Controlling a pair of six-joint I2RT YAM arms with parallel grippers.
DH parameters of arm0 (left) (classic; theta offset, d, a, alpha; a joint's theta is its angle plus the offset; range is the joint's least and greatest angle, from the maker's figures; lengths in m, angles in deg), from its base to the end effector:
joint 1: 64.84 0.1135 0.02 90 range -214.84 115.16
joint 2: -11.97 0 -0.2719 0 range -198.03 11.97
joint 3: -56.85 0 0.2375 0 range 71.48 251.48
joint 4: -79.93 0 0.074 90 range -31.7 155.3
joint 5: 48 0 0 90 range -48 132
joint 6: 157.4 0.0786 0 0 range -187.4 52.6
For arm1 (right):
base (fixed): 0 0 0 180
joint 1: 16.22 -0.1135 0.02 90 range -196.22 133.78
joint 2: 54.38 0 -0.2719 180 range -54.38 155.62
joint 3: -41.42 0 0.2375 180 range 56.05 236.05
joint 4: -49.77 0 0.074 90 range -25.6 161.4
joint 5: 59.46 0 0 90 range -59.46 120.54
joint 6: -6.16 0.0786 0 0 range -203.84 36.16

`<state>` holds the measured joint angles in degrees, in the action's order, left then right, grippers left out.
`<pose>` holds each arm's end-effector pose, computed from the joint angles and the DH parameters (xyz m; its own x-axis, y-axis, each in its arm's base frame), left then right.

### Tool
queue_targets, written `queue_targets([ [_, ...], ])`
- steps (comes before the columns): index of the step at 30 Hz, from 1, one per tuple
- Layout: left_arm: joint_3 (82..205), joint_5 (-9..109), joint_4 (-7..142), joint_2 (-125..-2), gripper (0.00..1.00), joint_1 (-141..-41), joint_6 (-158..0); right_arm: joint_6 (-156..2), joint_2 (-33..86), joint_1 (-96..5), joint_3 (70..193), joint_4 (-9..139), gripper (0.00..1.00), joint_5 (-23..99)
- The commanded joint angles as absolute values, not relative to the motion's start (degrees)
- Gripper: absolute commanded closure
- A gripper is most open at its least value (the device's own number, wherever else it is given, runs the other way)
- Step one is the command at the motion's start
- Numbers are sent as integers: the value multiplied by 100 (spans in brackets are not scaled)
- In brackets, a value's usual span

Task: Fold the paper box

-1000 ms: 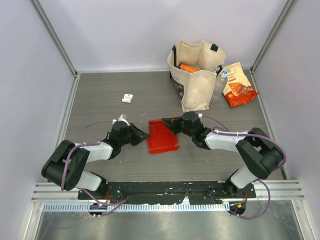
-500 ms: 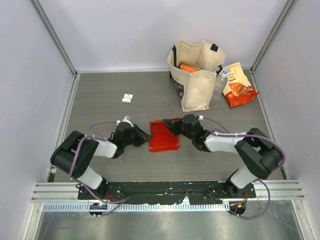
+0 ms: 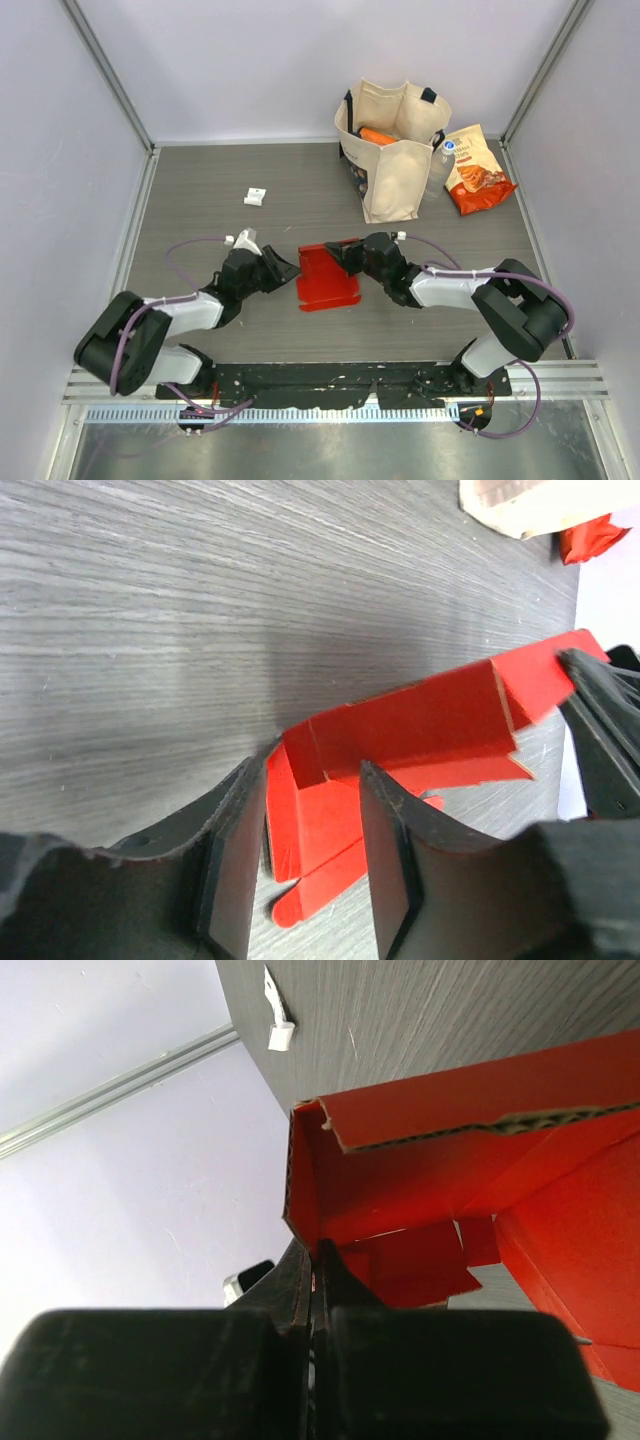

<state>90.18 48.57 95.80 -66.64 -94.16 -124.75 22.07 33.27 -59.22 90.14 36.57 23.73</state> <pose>0.2274 -0.1381 0.1366 -0.7138 -0.5585 -0.4227 -0.0512 0.6434 -0.7638 0.2481 0.2186 0.1699 -0.4891 0.8496 0.1974 0.4696 0.0657 0.8805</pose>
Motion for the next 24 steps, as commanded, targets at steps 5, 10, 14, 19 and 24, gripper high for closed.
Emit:
queue_targets([
  [5, 8853, 3420, 8816, -5334, 43, -10192, -11548, 2075, 3280, -5981, 8989, 3663, 100, 2254],
  [10, 8809, 2487, 8534, -4727, 29, -10912, -11320, 2022, 3219, -5981, 8998, 3707, 99, 2236],
  [14, 9150, 1995, 8218, -4814, 11, -11072, -11118, 2031, 3245, -5973, 8989, 3680, 100, 2263],
  [19, 9766, 1572, 7523, -5394, 19, -11064, -11021, 2040, 3245, -5973, 8980, 3628, 100, 2272],
  [24, 9732, 1686, 7821, -5316, 49, -11072, -10863, 2013, 3263, -5981, 8954, 3575, 100, 2315],
])
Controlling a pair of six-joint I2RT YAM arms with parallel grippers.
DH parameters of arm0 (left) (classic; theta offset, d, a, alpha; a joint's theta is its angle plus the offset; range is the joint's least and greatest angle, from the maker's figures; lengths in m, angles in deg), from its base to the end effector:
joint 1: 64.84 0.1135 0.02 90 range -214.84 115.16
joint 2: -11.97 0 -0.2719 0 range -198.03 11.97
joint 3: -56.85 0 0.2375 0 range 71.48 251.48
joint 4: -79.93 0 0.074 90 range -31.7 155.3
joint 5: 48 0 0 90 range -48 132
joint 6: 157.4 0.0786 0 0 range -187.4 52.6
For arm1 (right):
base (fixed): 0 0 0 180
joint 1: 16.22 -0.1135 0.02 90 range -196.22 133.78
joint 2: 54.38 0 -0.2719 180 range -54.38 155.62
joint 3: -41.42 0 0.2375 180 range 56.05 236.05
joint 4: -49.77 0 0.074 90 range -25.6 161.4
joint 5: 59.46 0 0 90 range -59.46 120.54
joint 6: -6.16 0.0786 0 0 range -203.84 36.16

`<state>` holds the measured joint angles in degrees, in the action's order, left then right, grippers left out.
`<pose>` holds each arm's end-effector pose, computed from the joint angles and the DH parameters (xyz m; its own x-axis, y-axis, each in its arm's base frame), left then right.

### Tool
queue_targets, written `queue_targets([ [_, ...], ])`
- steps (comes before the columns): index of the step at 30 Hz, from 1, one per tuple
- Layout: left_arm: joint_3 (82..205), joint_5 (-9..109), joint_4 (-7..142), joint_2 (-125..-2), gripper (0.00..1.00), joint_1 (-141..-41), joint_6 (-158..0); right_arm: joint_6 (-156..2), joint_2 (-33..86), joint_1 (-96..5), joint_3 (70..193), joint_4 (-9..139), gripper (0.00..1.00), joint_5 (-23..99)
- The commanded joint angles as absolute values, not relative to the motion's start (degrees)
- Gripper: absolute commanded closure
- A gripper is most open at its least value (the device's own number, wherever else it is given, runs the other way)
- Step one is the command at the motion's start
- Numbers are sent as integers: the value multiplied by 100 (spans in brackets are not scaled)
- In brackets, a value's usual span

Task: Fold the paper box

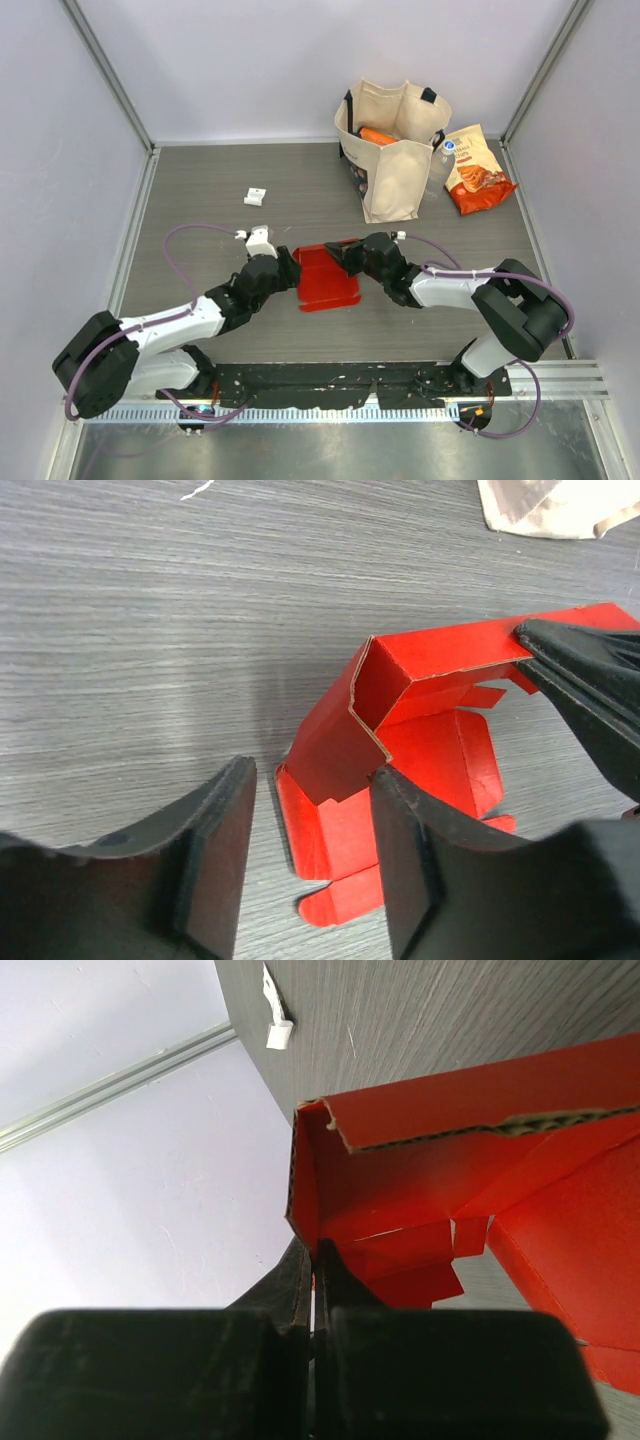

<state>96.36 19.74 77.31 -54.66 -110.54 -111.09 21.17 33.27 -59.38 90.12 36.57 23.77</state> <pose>0.1966 -0.1588 0.1820 -0.5494 -0.3524 -0.7576 0.0735 0.8828 -0.4639 0.2474 0.2193 0.1698 -0.4992 0.8468 0.1838 0.4620 0.0806 0.8832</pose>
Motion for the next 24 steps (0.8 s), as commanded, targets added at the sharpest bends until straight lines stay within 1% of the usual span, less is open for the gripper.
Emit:
queue_targets([
  [1, 9680, 1669, 7848, -5255, 52, -11064, -10863, 2013, 3263, -5981, 8937, 3540, 99, 2333],
  [2, 9583, 1651, 7848, -5193, 58, -11063, -10863, 2022, 3272, -5981, 8928, 3531, 99, 2342],
  [4, 9512, 1642, 7884, -5070, 65, -11055, -10819, 2013, 3280, -5981, 8919, 3479, 100, 2377],
  [5, 9451, 1651, 7866, -5043, 72, -11055, -10775, 2005, 3272, -5981, 8910, 3469, 100, 2377],
  [8, 9433, 1721, 7857, -5043, 84, -11037, -10757, 1900, 3280, -5981, 8893, 3496, 100, 2386],
  [15, 9468, 1827, 7787, -5026, 90, -11037, -10713, 1092, 3184, -5981, 8989, 3767, 100, 2456],
  [17, 9486, 1871, 7778, -4982, 89, -11037, -10643, 776, 3096, -5981, 9112, 3987, 100, 2412],
  [19, 9503, 1862, 7752, -4929, 83, -11028, -10564, 441, 3035, -5981, 9051, 4049, 99, 2307],
  [24, 9450, 1853, 7664, -4920, 84, -10932, -10599, -16, 2920, -5981, 8638, 3497, 100, 2201],
])
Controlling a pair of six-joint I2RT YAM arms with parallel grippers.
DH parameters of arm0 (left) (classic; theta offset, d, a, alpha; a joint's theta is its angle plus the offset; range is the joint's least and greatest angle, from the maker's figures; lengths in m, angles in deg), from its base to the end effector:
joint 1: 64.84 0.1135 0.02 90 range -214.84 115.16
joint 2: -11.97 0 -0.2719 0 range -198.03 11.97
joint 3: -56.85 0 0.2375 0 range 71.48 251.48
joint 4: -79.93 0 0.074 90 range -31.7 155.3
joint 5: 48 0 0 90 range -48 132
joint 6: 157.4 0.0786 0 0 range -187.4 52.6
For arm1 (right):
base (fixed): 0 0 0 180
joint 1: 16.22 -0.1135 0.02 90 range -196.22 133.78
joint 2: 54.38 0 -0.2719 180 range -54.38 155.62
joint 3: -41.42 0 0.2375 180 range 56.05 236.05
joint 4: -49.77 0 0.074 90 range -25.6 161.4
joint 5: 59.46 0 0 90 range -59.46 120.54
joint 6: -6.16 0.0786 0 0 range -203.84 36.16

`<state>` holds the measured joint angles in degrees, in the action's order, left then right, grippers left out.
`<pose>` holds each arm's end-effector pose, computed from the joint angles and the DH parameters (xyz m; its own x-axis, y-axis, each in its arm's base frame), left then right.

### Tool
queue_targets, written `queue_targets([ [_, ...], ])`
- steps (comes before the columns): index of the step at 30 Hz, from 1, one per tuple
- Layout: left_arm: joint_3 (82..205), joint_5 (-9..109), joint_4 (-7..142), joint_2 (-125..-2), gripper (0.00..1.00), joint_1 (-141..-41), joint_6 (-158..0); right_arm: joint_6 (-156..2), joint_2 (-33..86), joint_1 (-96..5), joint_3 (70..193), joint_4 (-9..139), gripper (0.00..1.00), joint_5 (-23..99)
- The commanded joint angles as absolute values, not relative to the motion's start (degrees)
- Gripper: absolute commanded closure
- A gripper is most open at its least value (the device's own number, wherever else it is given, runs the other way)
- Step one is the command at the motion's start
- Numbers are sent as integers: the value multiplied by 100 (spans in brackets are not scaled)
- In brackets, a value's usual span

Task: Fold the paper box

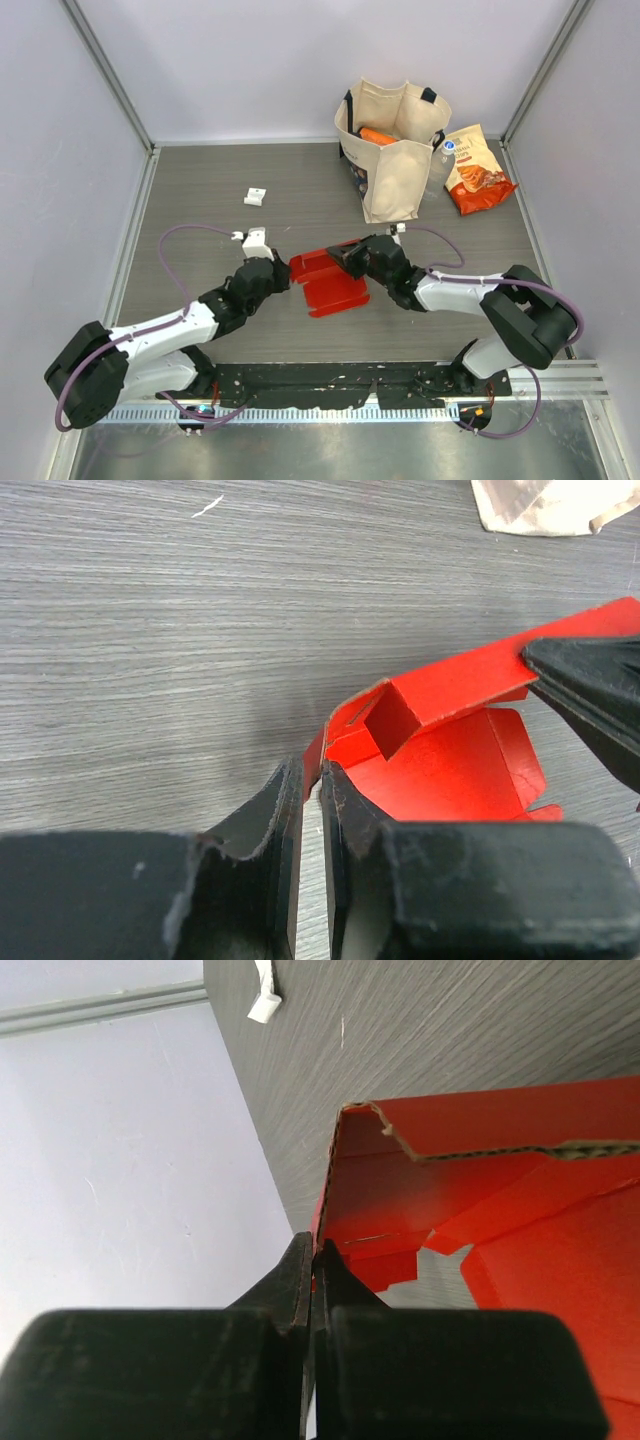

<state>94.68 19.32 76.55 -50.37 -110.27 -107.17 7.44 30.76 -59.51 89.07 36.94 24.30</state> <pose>0.1896 -0.1493 0.1873 -0.5198 -0.3134 -0.7947 0.1114 0.8975 -0.4268 0.2415 0.2157 0.1764 -0.6028 0.7975 -0.0250 0.3172 0.2683 0.9096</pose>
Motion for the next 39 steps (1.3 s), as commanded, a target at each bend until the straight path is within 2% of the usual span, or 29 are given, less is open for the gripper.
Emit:
queue_targets([
  [1, 9433, 1862, 7664, -4929, 83, -10914, -10590, -60, 2946, -5981, 8594, 3435, 100, 2245],
  [3, 9442, 1923, 7690, -4981, 80, -10870, -10590, -87, 3025, -5990, 8524, 3172, 100, 2263],
  [4, 9459, 1958, 7708, -4990, 74, -10879, -10590, -122, 3043, -5981, 8436, 3023, 100, 2271],
  [7, 9477, 1994, 7672, -5043, 65, -10870, -10643, -157, 3139, -5981, 8409, 2784, 99, 2333],
  [12, 9398, 2020, 7559, -5026, 64, -10861, -10765, 0, 3263, -5981, 8374, 2336, 100, 2333],
  [15, 9293, 1985, 7419, -4964, 72, -10826, -11107, 219, 3307, -5981, 8374, 2187, 99, 2272],
  [17, 9249, 1950, 7199, -4929, 71, -10809, -11484, 509, 3403, -5973, 8330, 1907, 99, 2280],
  [18, 9179, 1941, 7155, -4929, 61, -10809, -11643, 571, 3447, -5973, 8295, 1800, 100, 2289],
  [19, 9135, 1941, 7111, -4946, 57, -10791, -11784, 607, 3491, -5973, 8304, 1747, 100, 2298],
  [23, 9046, 2476, 7365, -5017, 55, -10493, -11891, 625, 3737, -5973, 8146, 1361, 99, 2307],
  [27, 9072, 2583, 7602, -4903, 44, -10431, -11566, 791, 4000, -5973, 7769, 904, 100, 2315],
  [29, 9160, 2539, 7454, -4937, 44, -10387, -11469, 818, 4089, -5973, 7706, 746, 100, 2324],
  [35, 9284, 2592, 7233, -5069, 58, -10334, -11600, 783, 4159, -5973, 7680, 710, 99, 2333],
  [37, 9222, 2618, 7277, -5061, 58, -10334, -11662, 713, 4081, -5973, 7758, 753, 100, 2351],
  [38, 9196, 2627, 7286, -5061, 56, -10325, -11688, 713, 4054, -5973, 7802, 910, 99, 2359],
  [39, 9196, 2653, 7286, -5087, 50, -10334, -11697, 713, 4045, -5973, 7881, 946, 100, 2359],
])
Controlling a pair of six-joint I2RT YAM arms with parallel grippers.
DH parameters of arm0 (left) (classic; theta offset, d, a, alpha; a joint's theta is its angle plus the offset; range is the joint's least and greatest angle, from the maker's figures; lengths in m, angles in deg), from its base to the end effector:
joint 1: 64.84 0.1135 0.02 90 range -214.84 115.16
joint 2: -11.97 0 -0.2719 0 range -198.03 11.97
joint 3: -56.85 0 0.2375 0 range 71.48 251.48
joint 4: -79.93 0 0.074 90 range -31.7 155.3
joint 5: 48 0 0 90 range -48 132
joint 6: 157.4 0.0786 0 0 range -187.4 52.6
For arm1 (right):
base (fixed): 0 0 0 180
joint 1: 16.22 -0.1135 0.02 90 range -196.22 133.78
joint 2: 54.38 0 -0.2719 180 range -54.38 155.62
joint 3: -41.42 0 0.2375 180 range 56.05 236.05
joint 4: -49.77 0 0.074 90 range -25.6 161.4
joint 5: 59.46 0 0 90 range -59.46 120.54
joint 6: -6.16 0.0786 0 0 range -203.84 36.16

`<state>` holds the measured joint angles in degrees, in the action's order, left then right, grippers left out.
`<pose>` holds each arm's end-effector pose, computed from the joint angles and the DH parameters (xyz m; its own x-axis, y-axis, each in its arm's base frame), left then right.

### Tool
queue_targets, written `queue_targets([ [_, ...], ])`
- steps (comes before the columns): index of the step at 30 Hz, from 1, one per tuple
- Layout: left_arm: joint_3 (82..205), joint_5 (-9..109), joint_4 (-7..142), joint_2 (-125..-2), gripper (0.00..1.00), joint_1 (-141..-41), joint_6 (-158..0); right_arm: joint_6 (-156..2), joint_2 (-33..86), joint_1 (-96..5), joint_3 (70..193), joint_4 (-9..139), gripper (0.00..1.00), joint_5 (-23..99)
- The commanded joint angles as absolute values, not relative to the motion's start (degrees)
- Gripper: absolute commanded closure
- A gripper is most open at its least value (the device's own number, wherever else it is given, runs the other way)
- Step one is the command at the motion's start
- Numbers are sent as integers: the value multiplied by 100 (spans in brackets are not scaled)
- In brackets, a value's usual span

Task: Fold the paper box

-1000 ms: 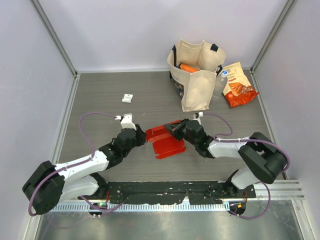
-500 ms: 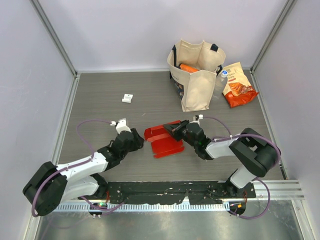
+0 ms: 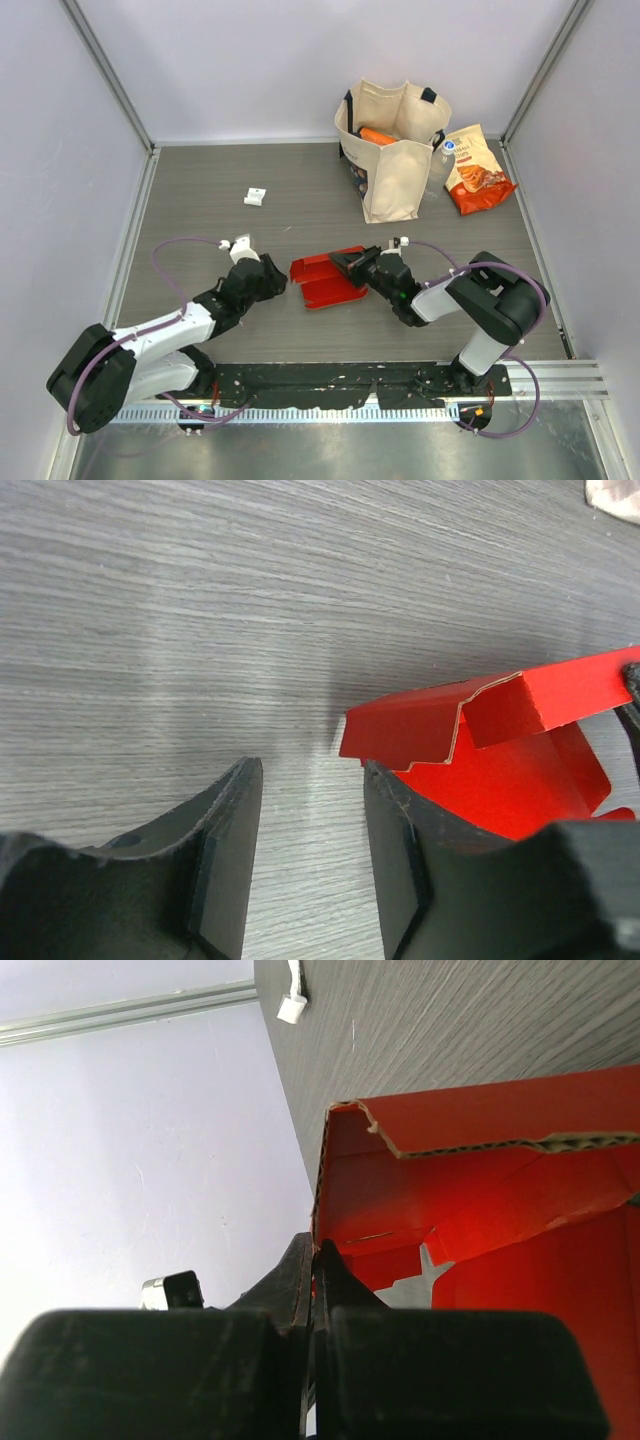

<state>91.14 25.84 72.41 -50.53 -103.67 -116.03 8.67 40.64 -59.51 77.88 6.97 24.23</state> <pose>0.1891 -0.1241 0.1551 -0.6205 -0.4258 -0.6585 -0.0597 0.8629 -0.5018 0.2345 0.2091 0.1404 -0.5953 0.8034 0.0123 0.2240 0.1512 0.9628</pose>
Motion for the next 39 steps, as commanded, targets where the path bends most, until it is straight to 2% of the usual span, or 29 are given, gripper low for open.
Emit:
queue_targets([
  [1, 9213, 2662, 7234, -5096, 45, -10334, -11715, 739, 4045, -5964, 7899, 921, 100, 2359],
  [3, 9301, 2653, 7163, -5200, 38, -10316, -11794, 949, 4115, -5955, 7891, 631, 100, 2394],
  [5, 9336, 2636, 7084, -5254, 38, -10273, -11934, 1186, 4220, -5920, 7891, 395, 100, 2438],
  [10, 9223, 3004, 7319, -5368, 50, -9695, -12233, 1477, 4265, -5885, 7908, 77, 100, 2561],
  [16, 9019, 4173, 8033, -5754, 53, -8928, -12480, 1530, 4036, -5806, 7908, 165, 100, 2588],
  [22, 9318, 4919, 8480, -6589, 55, -8901, -12585, 1644, 4071, -5788, 8040, 86, 100, 2614],
  [26, 9573, 5456, 8745, -7134, 65, -8901, -12760, 1750, 4168, -5771, 8066, 15, 99, 2588],
  [29, 9513, 5344, 8797, -7267, 68, -8910, -12927, 1855, 4247, -5770, 8066, -55, 99, 2588],
  [34, 9328, 4974, 8780, -6986, 68, -8893, -13077, 1917, 4274, -5735, 8093, -108, 100, 2614],
  [39, 9240, 4255, 8211, -6503, 60, -8892, -13174, 2022, 4230, -5709, 8084, -82, 100, 2623],
])
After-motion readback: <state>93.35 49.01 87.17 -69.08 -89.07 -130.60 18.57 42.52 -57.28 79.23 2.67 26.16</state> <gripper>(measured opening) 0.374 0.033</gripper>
